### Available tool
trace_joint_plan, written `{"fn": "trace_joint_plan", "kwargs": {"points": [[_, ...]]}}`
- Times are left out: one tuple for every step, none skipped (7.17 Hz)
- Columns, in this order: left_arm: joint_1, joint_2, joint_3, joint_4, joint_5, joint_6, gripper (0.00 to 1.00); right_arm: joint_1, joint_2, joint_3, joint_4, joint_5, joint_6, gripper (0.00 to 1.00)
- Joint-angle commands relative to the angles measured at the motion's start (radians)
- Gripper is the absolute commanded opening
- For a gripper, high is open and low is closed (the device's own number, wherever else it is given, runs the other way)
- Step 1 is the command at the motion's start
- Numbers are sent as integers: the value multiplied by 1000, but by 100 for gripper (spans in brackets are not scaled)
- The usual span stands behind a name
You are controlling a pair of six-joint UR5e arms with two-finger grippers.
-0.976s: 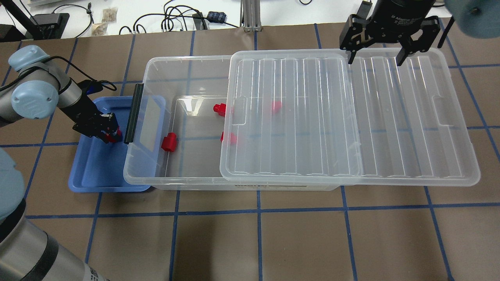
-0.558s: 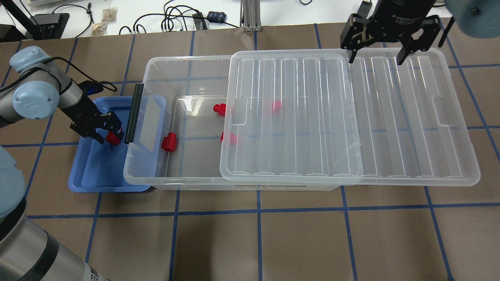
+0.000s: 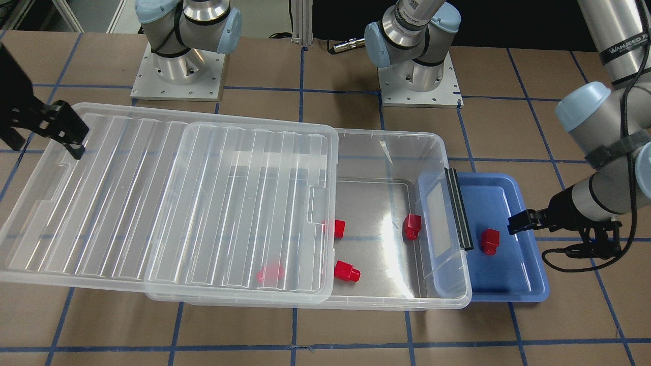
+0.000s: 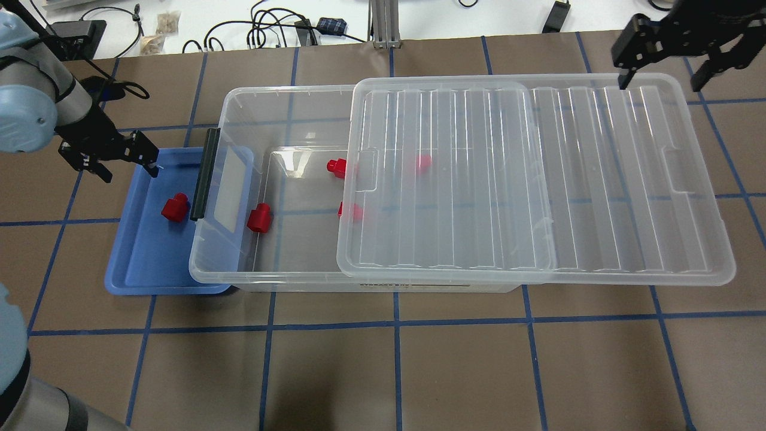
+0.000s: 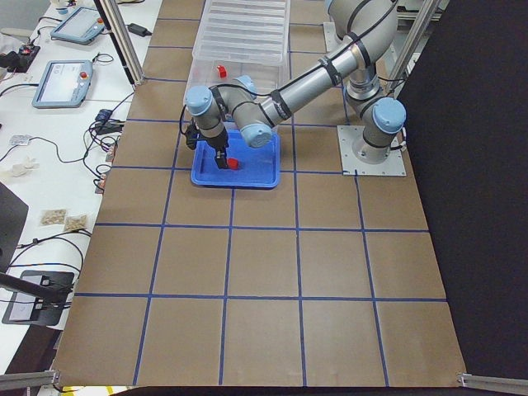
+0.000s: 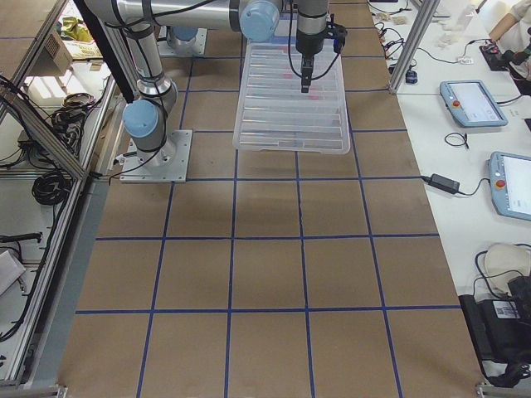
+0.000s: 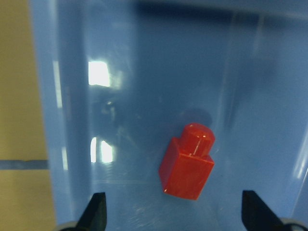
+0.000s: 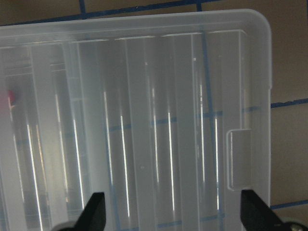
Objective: Place red block in blue tray from box
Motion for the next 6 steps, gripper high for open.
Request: {"fn": "trace_joint_plan", "kwargs": {"points": [[-58, 133, 54, -139, 13, -64, 100, -152, 6, 100, -46, 4, -160, 100], [-78, 185, 94, -239, 11, -129, 100, -189, 3, 165, -130, -8, -242, 100], [-121, 236, 95, -264, 11, -144, 100, -227, 3, 214, -196, -8, -278, 100], [-203, 262, 93, -273, 8, -145, 100, -261, 3, 257, -218, -6, -338, 99], [-268, 284, 87, -275, 8, -147, 100, -295, 1, 289, -267, -6, -400, 99], [-288, 290, 79, -284, 7, -147, 100, -319, 4, 309, -288, -5, -439, 99]]}}
